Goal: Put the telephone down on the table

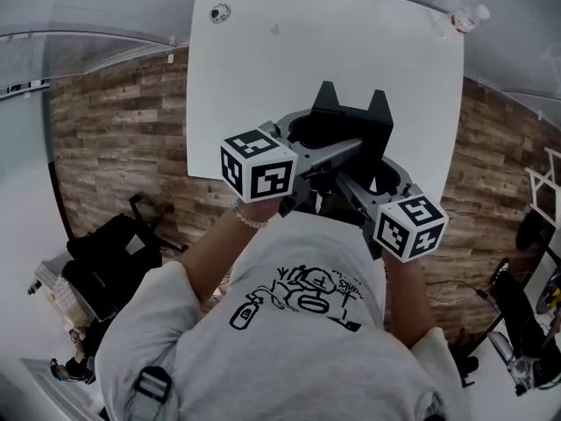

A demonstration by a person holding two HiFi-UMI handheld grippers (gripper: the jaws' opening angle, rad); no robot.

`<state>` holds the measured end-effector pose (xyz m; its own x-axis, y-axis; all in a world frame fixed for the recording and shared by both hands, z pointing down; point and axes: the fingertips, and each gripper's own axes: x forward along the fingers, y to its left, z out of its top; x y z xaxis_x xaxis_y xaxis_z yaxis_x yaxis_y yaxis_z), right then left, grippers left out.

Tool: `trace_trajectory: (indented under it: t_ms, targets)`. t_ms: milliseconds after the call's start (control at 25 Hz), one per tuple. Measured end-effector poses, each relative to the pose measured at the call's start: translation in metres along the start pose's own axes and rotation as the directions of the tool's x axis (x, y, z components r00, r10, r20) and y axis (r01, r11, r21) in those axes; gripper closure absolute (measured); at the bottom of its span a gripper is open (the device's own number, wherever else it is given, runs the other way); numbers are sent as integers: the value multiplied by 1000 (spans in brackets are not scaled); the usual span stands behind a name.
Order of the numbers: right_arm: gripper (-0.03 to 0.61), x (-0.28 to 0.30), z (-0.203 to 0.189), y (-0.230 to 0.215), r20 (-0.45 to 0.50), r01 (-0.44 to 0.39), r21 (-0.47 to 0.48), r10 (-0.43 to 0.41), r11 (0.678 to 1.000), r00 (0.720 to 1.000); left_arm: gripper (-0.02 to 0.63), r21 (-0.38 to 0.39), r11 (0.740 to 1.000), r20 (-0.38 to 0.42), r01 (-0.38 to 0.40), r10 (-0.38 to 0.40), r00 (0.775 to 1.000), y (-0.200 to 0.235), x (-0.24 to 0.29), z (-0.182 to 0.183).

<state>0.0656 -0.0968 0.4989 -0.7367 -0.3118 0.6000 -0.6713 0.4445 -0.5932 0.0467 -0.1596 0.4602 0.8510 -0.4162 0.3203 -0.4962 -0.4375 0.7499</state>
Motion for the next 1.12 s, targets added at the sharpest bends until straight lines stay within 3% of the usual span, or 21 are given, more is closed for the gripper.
trace_trajectory:
  t_ms: [1120]
  targets:
    - [301,77,-19,-94,-45,18,84,-15,996,999,316,-61,998,-48,-3,0,999,108,68,-27]
